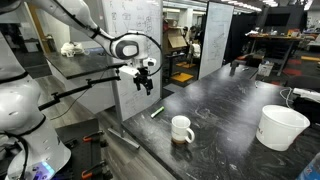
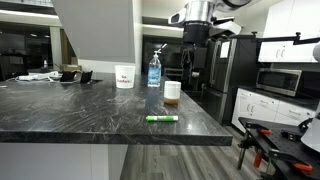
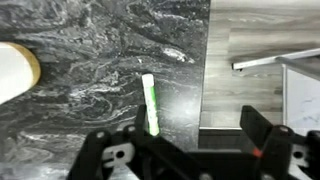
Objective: Pick up the pen from the table and put it in the mug cup.
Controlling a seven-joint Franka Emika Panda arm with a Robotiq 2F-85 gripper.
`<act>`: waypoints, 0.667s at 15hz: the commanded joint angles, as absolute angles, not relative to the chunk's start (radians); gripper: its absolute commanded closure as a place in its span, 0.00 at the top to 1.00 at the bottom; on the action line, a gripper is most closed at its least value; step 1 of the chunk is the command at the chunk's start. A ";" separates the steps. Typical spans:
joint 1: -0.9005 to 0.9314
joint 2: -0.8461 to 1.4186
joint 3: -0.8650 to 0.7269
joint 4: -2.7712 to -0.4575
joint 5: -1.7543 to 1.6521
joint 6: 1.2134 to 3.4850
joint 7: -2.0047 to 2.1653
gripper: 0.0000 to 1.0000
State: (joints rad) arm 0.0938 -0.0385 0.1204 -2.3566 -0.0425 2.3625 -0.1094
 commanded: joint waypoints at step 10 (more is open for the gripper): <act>0.108 0.355 0.127 -2.068 -0.125 2.362 -0.203 1.00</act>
State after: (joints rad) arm 0.1215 0.3031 0.1217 -2.1183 -0.1379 2.3628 -0.1550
